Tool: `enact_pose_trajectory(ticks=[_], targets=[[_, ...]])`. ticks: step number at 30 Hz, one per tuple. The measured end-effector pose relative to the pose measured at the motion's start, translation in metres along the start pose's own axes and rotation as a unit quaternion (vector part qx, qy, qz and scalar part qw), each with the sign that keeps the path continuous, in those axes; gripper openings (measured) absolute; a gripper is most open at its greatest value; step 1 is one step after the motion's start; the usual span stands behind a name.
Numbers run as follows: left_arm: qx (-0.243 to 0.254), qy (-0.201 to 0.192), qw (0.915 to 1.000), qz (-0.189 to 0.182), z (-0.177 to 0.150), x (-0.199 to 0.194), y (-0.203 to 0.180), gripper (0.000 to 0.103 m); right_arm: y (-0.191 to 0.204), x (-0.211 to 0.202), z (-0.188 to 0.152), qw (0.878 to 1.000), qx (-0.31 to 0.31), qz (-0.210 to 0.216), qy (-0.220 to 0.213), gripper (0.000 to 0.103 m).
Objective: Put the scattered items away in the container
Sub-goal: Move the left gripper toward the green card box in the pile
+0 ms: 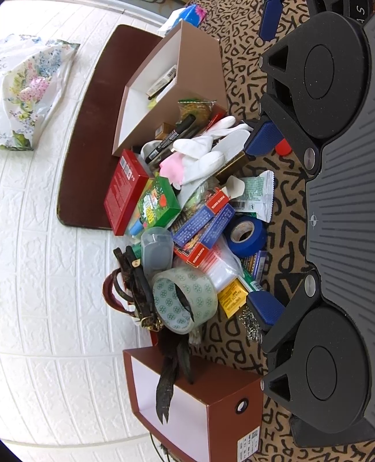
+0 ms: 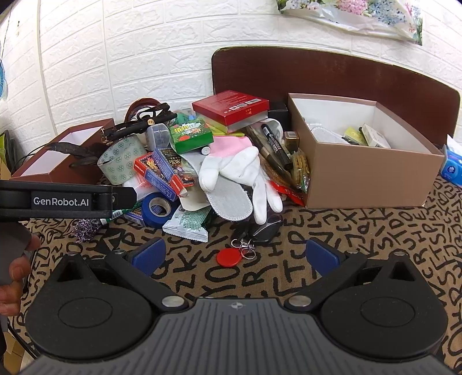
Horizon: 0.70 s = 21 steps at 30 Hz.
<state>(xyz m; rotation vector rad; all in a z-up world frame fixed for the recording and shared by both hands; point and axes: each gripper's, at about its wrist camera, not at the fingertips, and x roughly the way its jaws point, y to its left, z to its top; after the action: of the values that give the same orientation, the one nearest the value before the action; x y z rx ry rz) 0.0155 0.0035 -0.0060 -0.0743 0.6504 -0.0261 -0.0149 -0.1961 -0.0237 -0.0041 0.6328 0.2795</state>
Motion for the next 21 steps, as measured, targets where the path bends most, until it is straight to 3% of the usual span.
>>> enact_pose_trajectory(ticks=[21], targets=[[0.005,0.018,0.9998,0.002,0.007,0.017,-0.003,0.103,-0.001,0.014,0.005,1.0,-0.017,-0.006,0.001,0.103]])
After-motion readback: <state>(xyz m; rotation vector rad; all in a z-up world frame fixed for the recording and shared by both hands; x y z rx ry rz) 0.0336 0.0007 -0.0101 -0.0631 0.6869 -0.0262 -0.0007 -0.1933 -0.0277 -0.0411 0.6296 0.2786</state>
